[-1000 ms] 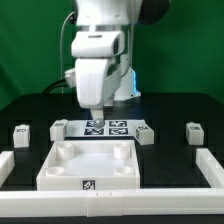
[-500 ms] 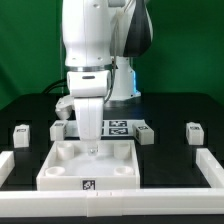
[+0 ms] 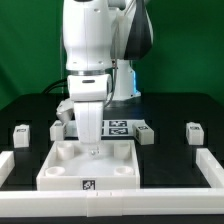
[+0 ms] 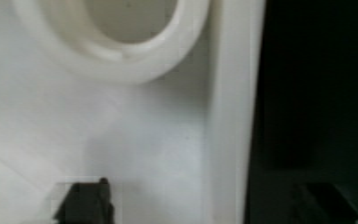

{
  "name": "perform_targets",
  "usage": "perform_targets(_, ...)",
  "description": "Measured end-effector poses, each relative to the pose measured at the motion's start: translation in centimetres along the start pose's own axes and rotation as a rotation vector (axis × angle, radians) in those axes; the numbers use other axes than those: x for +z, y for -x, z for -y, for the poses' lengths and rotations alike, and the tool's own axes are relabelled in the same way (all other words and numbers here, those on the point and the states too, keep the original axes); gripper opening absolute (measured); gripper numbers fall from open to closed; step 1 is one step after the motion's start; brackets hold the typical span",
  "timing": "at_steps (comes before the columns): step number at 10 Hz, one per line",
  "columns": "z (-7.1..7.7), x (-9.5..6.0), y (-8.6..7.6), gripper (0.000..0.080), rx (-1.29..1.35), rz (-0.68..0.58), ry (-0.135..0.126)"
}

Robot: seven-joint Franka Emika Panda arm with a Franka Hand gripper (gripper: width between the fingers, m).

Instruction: Assemble one leg

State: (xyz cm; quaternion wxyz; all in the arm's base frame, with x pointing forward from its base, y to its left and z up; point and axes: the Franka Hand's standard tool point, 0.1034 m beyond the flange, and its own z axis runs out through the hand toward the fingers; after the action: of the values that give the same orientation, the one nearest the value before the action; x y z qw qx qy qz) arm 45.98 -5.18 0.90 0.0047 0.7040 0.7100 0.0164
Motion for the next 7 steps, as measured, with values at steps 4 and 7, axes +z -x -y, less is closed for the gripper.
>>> perform_targets(4, 0.03, 0.01, 0.03, 0.0054, 0.001, 0.0, 0.0)
perform_targets(7, 0.03, 0.01, 0.04, 0.0055, 0.001, 0.0, 0.0)
